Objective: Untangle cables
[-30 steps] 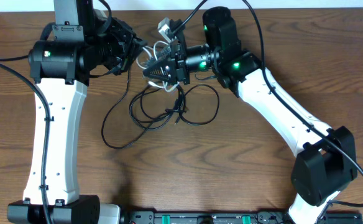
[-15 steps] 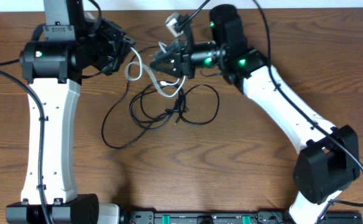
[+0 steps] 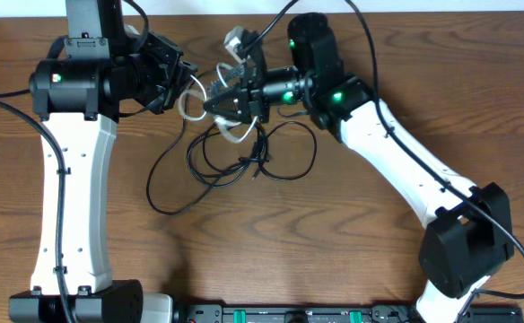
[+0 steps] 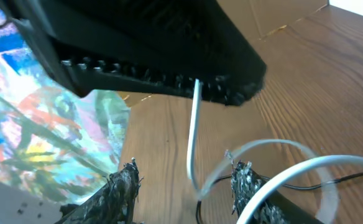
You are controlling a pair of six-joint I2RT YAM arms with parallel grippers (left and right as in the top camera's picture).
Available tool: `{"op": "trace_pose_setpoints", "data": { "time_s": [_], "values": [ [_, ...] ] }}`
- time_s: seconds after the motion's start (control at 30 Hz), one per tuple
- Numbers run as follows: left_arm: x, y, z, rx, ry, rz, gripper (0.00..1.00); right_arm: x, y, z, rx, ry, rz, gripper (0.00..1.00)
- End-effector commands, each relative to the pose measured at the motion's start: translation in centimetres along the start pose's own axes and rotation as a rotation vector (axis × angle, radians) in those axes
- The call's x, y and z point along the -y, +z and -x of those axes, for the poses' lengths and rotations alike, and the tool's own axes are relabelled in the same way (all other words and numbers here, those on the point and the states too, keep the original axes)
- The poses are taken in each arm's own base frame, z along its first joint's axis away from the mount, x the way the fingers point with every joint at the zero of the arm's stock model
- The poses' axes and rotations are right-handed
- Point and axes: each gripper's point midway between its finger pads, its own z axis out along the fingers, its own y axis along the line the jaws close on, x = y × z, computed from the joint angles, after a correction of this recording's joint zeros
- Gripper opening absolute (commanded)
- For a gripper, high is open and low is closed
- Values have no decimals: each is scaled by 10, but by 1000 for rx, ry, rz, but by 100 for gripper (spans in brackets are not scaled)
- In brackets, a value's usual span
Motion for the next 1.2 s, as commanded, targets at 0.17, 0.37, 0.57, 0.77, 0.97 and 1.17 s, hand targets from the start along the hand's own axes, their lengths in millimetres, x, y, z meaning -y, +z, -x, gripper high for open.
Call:
{"op": "trace_pose_setpoints", "data": {
  "time_s": [0.17, 0.37, 0.57, 0.77, 0.97, 1.17],
  "values": [
    [2, -4, -21, -99, -17, -17, 8, 14, 16, 5, 28, -41, -155, 45],
    [-2, -4, -14, -63, -16, 2, 11, 29, 12, 6, 46, 20, -237, 1],
    [-24, -8, 28, 182, -12, 131, 52, 64, -23, -6, 24, 168, -328, 1],
    [-35, -17, 55, 339, 66, 214, 55, 88, -61, -21, -4, 284, -397, 1],
    [-28, -19, 62, 340, 373, 250, 55, 110, -153, 4, 106, 326, -540, 1],
    [-29, -19, 62, 320, 527, 277, 55, 148, -289, 8, 258, 436, -834, 1]
  ]
}}
